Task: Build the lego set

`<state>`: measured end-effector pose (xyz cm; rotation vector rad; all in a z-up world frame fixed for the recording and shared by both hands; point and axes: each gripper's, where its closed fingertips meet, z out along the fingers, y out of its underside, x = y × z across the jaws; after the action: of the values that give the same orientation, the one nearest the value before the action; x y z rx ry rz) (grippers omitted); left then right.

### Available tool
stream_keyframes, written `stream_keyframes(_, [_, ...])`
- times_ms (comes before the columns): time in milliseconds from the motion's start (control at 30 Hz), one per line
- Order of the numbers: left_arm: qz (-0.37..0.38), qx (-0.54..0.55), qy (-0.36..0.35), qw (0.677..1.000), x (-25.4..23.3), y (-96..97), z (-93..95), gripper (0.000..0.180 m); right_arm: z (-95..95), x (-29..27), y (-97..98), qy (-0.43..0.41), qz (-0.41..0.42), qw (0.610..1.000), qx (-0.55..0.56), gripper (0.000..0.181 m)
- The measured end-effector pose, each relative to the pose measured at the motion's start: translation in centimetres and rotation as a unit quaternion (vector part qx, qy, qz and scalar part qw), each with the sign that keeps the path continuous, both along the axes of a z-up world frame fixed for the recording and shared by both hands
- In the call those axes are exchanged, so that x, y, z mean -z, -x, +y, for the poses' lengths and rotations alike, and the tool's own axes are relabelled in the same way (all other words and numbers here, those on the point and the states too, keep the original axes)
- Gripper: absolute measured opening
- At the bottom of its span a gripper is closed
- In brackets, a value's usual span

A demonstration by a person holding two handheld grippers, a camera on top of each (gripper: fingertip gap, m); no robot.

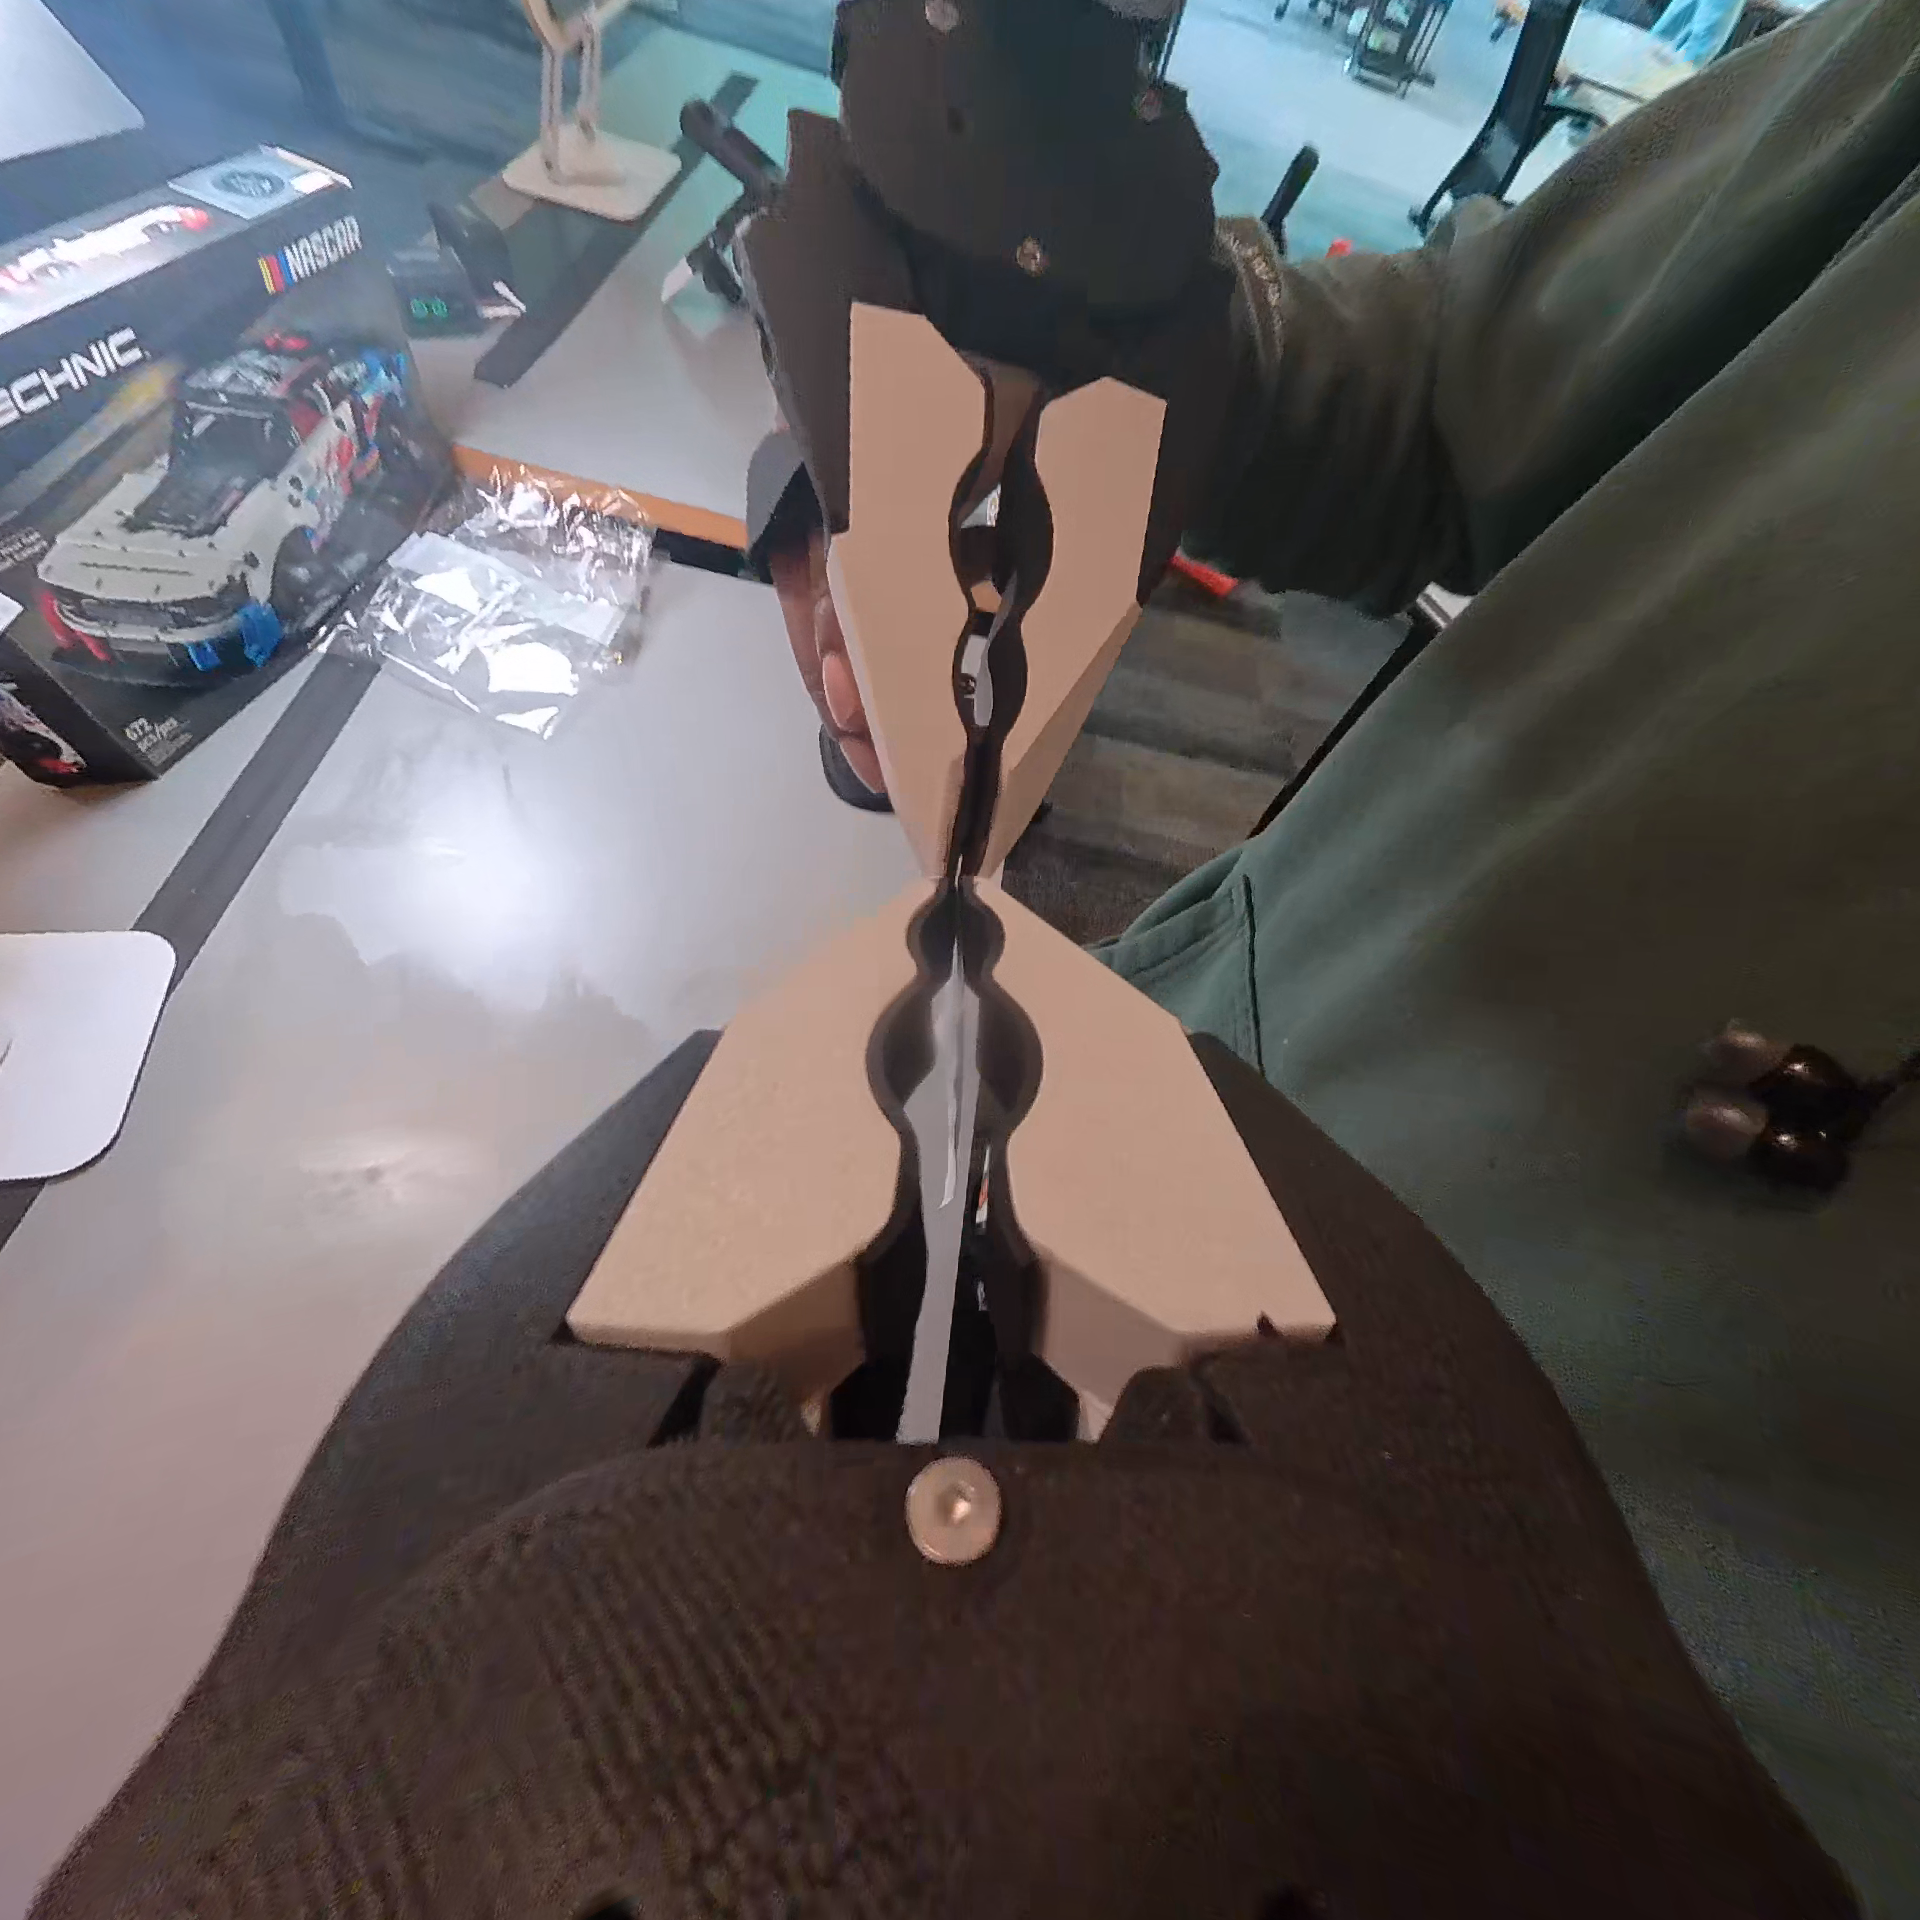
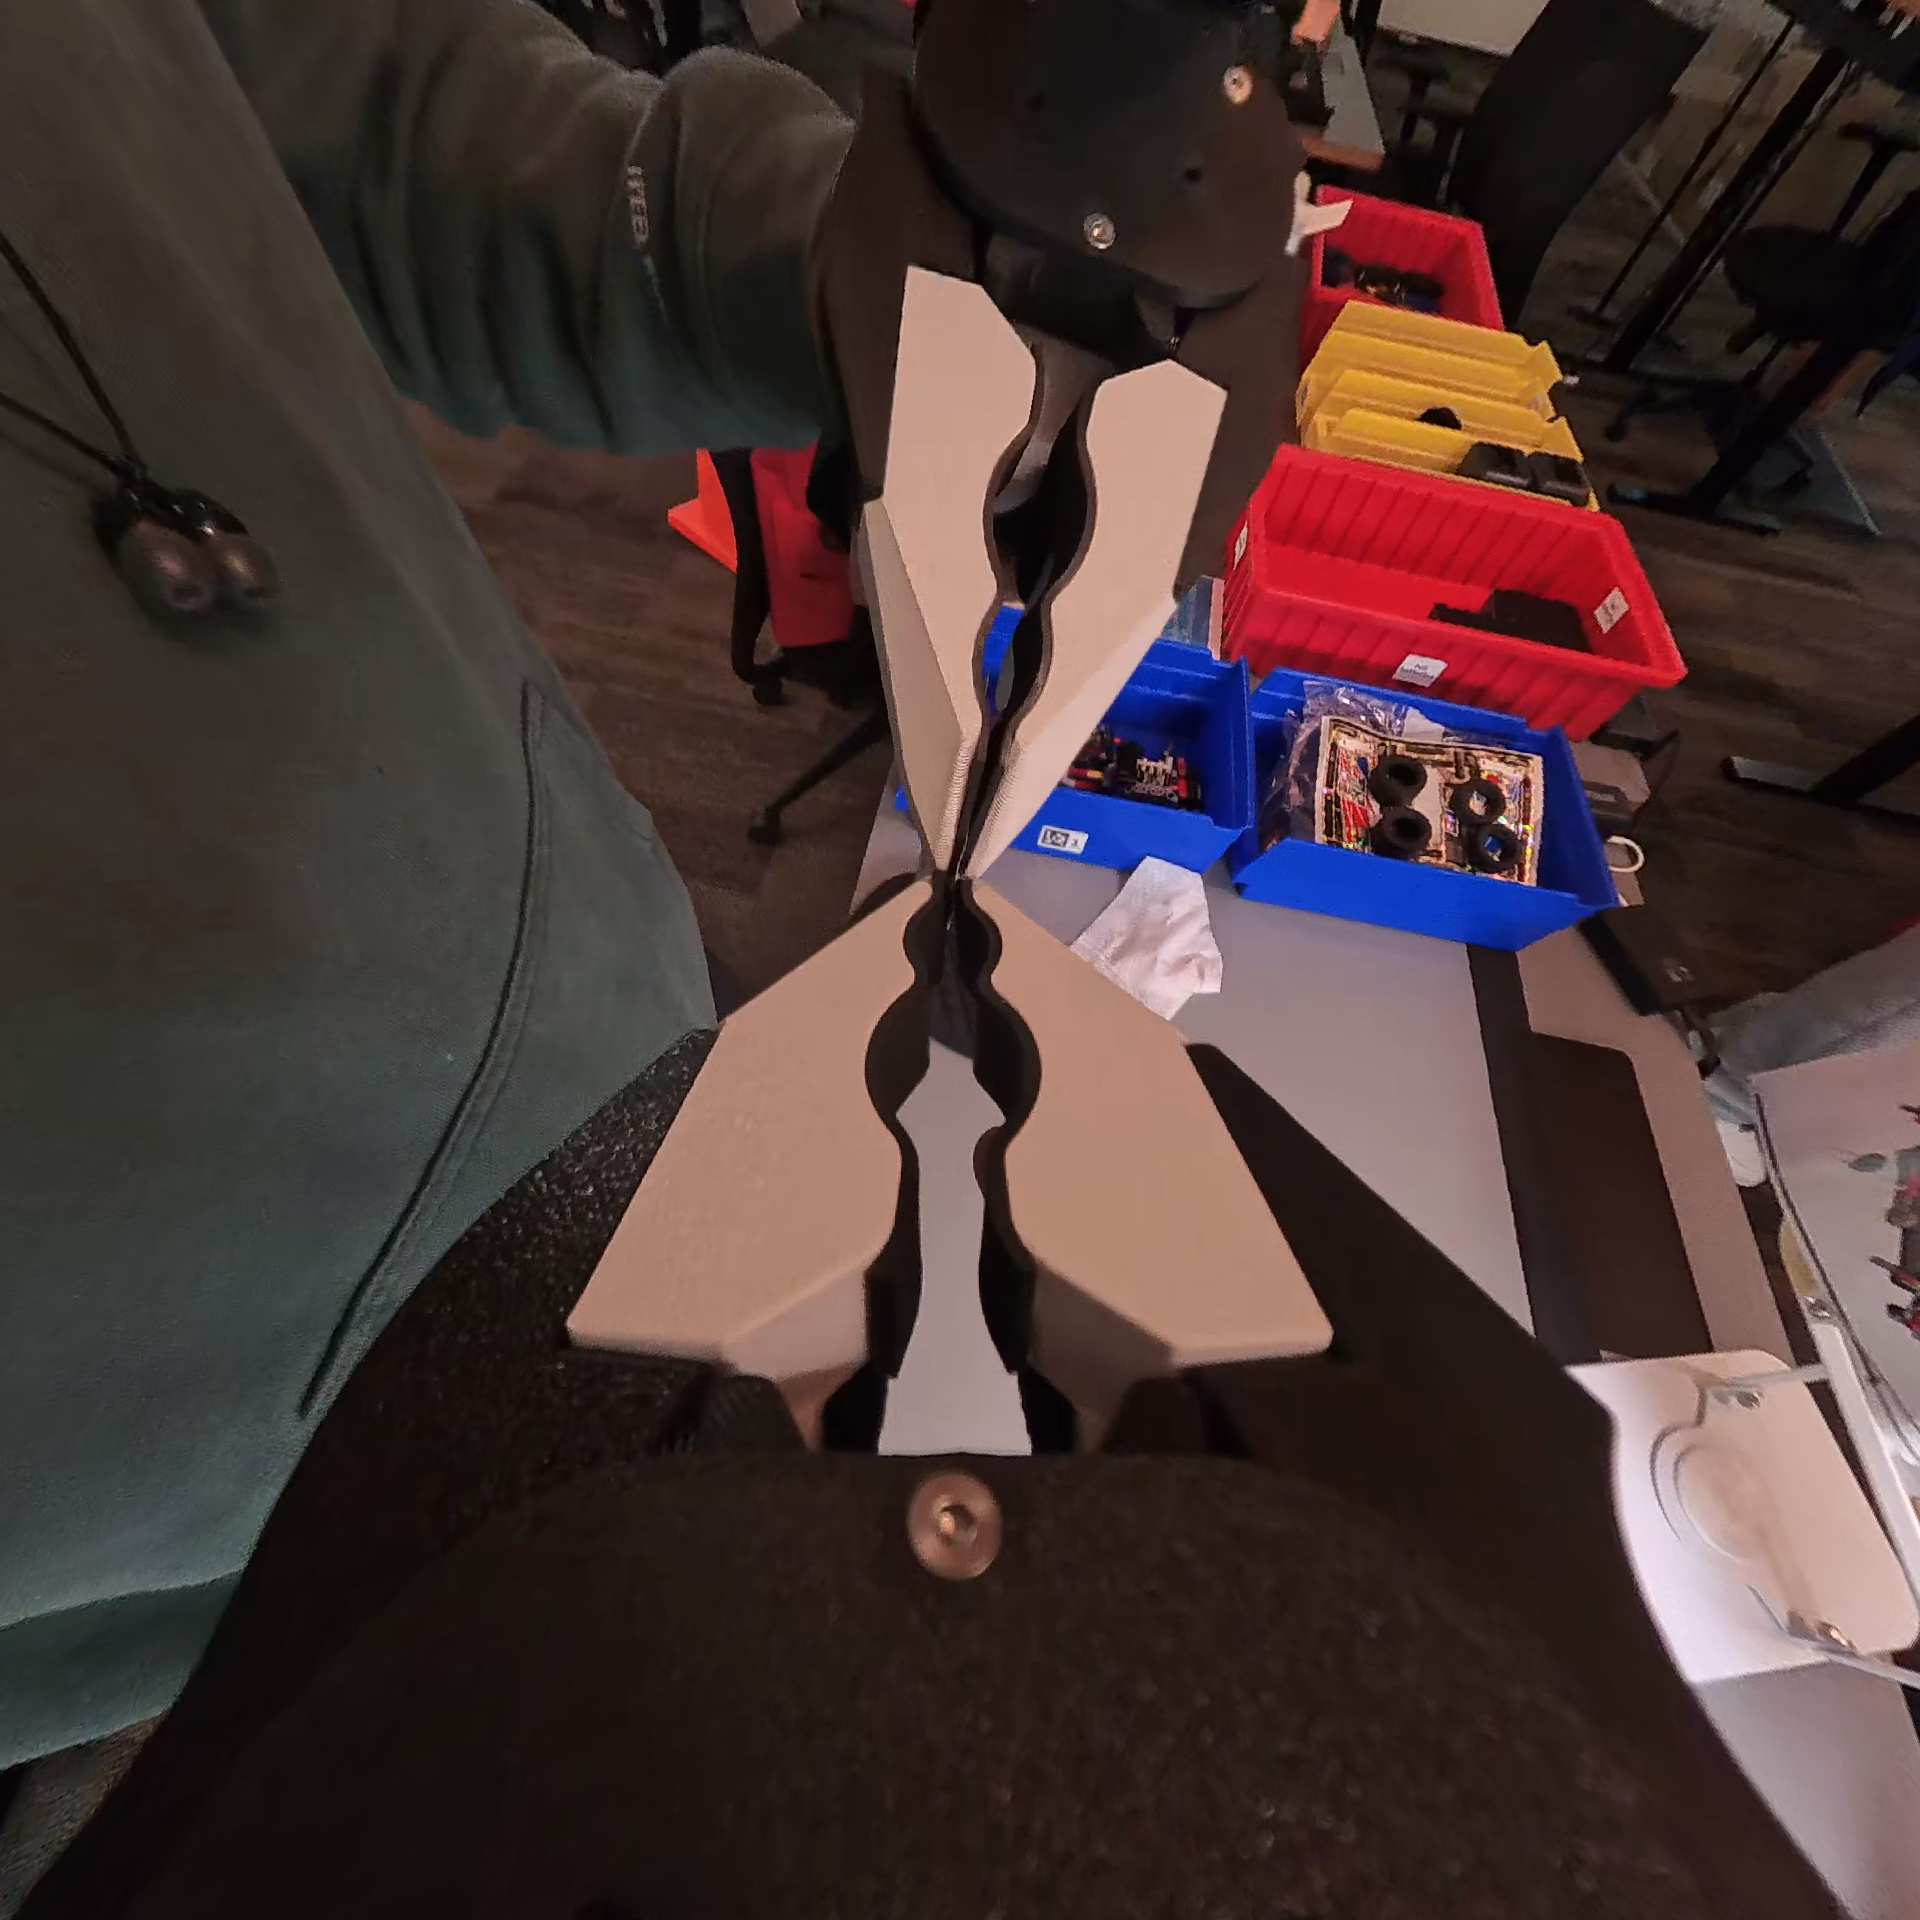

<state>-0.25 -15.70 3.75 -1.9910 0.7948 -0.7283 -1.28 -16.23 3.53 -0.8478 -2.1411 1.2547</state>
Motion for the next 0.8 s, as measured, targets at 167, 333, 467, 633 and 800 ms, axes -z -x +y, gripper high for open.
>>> stream_keyframes(167, [-0.04, -0.009, 0.009, 0.999, -0.2, -0.2, 0.6, 0.0, 0.6, -0.2, -0.2, -0.017, 0.018, 1.0, 0.017, 0.0])
stream_keyframes(333, [-0.022, -0.011, -0.039, 0.999, -0.6, -0.8, 1.4, 0.0, 1.4, -0.4, -0.9, -0.011, -0.003, 1.0, 0.013, 0.0])
stream_keyframes(467, [0.016, 0.001, -0.066, 0.998, -0.8, -1.3, 1.7, 0.0, 1.7, -0.6, -1.3, 0.004, -0.016, 1.0, 0.001, 0.0])
stream_keyframes(633, [-0.034, -0.013, -0.03, 0.999, -1.3, -1.1, 2.3, 0.0, 2.2, -1.1, -1.1, 0.006, -0.001, 1.0, 0.006, 0.0])
stream_keyframes(800, [-0.039, -0.015, -0.02, 0.999, -1.5, -1.0, 2.3, 0.0, 2.2, -1.4, -1.1, 0.005, 0.01, 1.0, 0.012, 0.0])
